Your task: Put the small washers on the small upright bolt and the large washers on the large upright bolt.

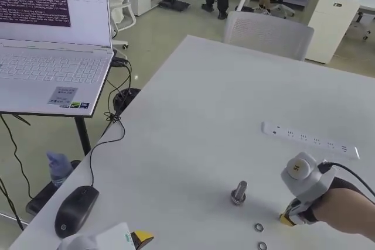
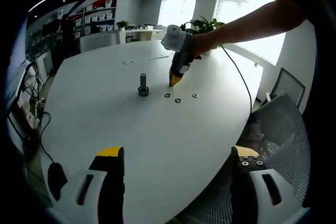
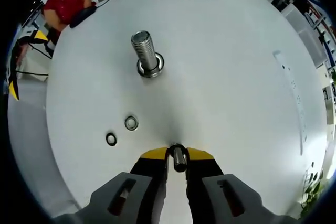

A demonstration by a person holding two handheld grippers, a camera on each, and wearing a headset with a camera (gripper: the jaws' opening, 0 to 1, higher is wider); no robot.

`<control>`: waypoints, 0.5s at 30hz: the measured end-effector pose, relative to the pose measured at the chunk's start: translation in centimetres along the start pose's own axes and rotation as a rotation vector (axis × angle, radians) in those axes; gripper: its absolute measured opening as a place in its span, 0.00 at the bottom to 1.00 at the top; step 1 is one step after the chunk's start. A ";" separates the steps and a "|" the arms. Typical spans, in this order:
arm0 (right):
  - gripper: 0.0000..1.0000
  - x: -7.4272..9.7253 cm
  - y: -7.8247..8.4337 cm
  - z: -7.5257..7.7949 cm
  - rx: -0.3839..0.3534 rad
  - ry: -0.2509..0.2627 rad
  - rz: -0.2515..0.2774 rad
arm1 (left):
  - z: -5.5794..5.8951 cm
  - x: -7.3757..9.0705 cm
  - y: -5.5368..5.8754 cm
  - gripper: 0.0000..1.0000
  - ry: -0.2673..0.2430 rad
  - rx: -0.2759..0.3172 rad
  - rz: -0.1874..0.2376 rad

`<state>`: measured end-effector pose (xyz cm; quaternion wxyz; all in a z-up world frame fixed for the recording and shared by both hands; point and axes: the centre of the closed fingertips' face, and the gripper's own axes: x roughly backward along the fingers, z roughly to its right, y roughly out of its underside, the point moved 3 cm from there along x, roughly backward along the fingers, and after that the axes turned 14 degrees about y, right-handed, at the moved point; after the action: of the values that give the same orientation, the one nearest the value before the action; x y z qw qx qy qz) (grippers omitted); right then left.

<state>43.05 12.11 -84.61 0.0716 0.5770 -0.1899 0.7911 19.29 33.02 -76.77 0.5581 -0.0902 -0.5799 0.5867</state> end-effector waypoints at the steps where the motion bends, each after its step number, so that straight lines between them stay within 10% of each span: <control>1: 0.13 0.0 0.0 0.0 -0.001 0.000 -0.001 | 0.0 0.0 0.0 0.83 0.001 0.000 0.001; 15: 0.14 0.0 0.0 -0.1 0.007 -0.005 -0.003 | 0.0 0.0 0.2 0.83 0.000 0.005 0.000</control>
<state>42.95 12.16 -84.65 0.0702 0.5797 -0.1866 0.7901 19.19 33.05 -76.88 0.5584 -0.0886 -0.5784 0.5881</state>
